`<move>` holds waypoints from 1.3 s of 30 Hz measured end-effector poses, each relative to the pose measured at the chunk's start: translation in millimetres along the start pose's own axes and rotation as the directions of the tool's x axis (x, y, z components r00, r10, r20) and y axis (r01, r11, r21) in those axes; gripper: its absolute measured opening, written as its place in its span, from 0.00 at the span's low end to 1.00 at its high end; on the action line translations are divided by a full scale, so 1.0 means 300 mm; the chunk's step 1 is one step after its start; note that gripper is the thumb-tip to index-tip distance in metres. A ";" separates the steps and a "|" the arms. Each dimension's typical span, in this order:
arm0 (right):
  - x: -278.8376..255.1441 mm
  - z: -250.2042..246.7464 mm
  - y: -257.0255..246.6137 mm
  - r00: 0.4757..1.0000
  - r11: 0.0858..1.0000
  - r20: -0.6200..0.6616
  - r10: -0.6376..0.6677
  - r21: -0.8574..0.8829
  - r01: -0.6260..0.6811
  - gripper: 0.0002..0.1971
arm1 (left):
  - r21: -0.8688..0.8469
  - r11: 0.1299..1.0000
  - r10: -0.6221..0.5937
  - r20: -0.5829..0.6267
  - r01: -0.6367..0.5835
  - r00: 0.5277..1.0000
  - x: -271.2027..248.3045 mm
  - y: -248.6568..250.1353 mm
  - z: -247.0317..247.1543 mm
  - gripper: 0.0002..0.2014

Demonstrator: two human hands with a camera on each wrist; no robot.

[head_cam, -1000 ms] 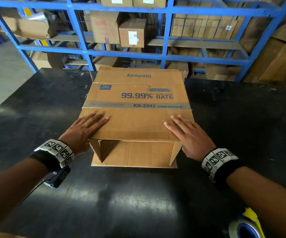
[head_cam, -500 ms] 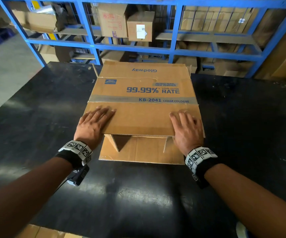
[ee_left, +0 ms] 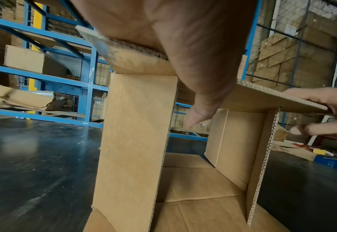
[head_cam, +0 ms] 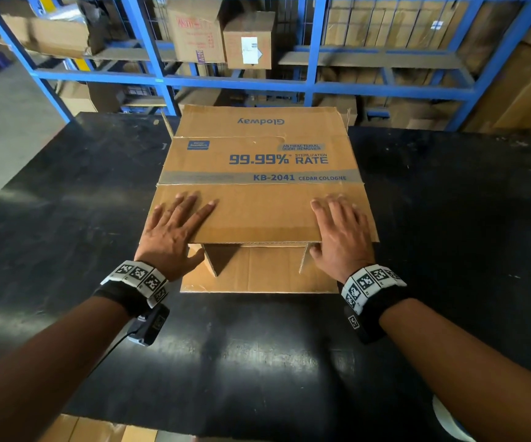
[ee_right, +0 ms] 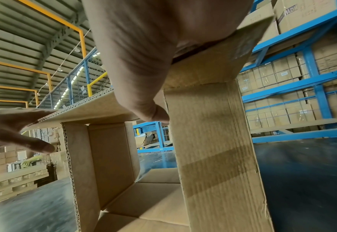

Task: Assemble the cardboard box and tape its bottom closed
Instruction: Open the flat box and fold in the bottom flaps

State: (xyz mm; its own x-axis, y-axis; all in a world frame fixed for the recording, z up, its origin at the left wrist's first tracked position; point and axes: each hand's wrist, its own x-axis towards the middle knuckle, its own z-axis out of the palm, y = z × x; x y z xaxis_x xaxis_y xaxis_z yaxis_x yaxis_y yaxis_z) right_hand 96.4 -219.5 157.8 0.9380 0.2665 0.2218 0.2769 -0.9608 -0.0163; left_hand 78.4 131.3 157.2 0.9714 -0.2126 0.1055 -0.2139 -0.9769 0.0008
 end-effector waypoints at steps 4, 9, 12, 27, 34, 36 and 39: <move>0.008 -0.011 0.006 1.000 1.000 0.014 -0.015 0.011 0.014 0.48 | -0.036 0.999 0.000 0.008 0.000 1.000 0.009 -0.012 -0.002 0.52; -0.029 -0.068 0.014 0.992 0.984 -0.082 -0.093 0.143 0.104 0.39 | -0.227 0.973 -0.046 -0.039 0.036 0.998 -0.027 0.002 -0.073 0.47; -0.138 -0.086 -0.006 0.962 0.948 -0.255 -0.100 0.271 0.170 0.27 | -0.354 0.925 0.054 -0.241 -0.140 0.969 -0.121 0.065 -0.112 0.35; -0.372 0.398 0.096 0.802 0.776 0.478 0.357 0.326 -0.540 0.18 | -0.368 0.739 -0.346 0.513 0.565 0.786 -0.300 -0.088 0.469 0.36; -0.194 0.554 0.105 0.742 0.817 0.578 0.340 0.209 -0.537 0.29 | -0.284 0.683 -0.440 0.575 0.673 0.690 -0.103 -0.054 0.583 0.40; -0.169 0.597 0.107 0.710 0.841 0.623 0.329 0.148 -0.520 0.30 | -0.216 0.694 -0.460 0.601 0.686 0.654 -0.078 -0.034 0.598 0.39; -0.166 0.632 0.115 0.665 0.828 0.658 0.353 0.110 -0.549 0.32 | -0.139 0.636 -0.577 0.567 0.759 0.588 -0.063 -0.029 0.609 0.37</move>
State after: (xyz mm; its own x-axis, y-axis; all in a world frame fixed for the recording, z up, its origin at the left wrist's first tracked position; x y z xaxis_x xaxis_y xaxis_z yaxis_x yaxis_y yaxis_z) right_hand 98.8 -251.4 -38.5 0.8588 -0.1118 -0.4999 -0.2629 -0.9338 -0.2428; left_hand 80.8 139.6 -26.6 0.7526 0.4258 -0.5023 0.5870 -0.7795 0.2187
